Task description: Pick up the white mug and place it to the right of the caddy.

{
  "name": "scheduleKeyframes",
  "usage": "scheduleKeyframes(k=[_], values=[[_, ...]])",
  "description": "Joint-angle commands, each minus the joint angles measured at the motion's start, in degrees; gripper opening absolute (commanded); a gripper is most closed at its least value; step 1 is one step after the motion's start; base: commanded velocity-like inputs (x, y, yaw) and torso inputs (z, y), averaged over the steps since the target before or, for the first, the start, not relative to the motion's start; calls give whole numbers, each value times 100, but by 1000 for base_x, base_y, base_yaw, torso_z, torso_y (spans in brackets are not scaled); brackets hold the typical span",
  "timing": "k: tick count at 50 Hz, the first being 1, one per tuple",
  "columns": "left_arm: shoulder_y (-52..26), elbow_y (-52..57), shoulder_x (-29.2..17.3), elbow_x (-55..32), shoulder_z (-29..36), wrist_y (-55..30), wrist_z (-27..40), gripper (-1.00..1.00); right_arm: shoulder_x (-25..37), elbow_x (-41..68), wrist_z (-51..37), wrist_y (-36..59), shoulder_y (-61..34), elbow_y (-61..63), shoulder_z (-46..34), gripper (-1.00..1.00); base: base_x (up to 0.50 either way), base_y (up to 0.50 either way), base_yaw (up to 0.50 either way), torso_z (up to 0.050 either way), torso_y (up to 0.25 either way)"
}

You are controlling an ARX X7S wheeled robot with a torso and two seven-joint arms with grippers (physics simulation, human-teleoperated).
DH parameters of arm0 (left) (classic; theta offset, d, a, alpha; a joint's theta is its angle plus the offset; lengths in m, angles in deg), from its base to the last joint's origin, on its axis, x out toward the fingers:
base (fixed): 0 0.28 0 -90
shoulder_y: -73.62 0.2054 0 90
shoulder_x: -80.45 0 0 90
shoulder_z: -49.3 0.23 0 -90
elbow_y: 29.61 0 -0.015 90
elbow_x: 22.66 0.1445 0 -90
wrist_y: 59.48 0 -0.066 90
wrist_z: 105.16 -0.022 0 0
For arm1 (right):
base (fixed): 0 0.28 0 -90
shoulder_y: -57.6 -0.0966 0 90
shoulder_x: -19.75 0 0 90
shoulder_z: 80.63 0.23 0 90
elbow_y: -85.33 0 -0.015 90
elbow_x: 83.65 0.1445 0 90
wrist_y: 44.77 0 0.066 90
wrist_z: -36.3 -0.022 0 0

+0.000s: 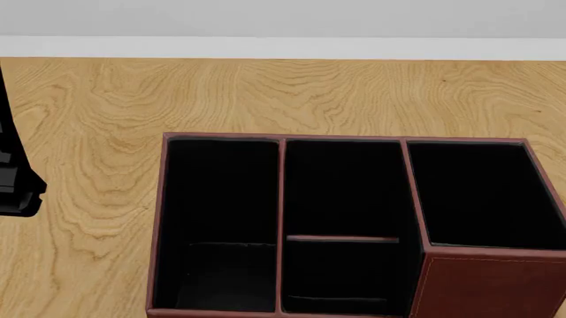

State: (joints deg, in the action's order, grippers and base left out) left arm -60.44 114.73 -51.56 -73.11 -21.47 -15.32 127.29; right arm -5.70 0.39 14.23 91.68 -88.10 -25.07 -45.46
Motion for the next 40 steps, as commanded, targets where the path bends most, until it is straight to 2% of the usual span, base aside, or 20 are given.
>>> scheduleKeyframes(k=[1, 40], values=[[-5, 14, -20, -10, 19, 15, 27, 100, -112, -282, 160, -89, 30, -206, 7, -100, 0, 0, 0, 0, 0], [-112, -9, -21, -47, 129, 32, 88, 100, -682, -641, 713, -595, 348, -1179, -154, -100, 0, 0, 0, 0, 1]])
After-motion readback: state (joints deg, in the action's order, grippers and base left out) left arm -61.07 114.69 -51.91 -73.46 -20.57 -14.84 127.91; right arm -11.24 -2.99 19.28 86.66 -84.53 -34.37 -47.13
